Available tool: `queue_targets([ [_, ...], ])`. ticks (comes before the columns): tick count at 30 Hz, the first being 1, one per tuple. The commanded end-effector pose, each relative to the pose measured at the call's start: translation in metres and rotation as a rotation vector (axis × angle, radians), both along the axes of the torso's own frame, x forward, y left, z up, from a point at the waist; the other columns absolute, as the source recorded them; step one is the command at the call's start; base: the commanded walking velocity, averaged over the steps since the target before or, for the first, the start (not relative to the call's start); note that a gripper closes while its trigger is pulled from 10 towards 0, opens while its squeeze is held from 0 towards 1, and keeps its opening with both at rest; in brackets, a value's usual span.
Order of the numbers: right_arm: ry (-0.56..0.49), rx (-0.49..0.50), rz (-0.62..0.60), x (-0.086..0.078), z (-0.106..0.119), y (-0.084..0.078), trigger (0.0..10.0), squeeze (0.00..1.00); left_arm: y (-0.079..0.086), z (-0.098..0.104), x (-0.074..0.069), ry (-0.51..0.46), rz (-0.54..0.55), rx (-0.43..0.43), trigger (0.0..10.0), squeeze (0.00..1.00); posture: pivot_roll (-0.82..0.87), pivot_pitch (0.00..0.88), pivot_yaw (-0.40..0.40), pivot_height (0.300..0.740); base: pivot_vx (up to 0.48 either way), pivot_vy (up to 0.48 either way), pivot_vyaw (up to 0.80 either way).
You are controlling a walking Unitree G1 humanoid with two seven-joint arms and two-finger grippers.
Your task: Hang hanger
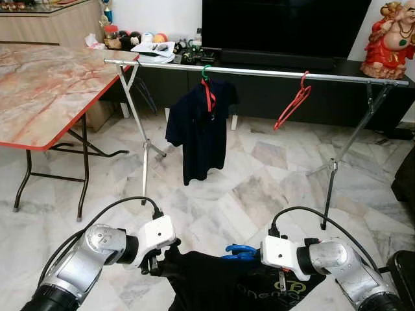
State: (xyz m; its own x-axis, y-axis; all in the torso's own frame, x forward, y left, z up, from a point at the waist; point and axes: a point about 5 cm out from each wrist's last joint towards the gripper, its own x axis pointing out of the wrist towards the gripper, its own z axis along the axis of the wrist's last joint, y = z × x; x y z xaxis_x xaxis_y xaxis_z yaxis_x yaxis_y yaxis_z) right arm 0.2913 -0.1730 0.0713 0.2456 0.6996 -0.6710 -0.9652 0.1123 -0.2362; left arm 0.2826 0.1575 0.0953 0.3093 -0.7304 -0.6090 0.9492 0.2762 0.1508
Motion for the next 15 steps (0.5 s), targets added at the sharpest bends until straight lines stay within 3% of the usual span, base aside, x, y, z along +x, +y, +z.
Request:
queue_targets([
  [1,-0.028,0.016,0.003,0.0016,0.0067,-0.0001,10.0,0.0,0.003,0.0002,0.0022,-0.011,0.008,0.024,0.0,0.0,0.12,0.059,-0.002,0.74,0.0,0.0,0.0],
  [15,-0.033,0.018,-0.004,0.0035,0.0064,0.003,10.0,0.0,0.0062,-0.0028,0.0047,-0.025,0.034,0.029,0.0,0.0,0.12,0.051,-0.001,0.74,0.0,0.0,0.0],
])
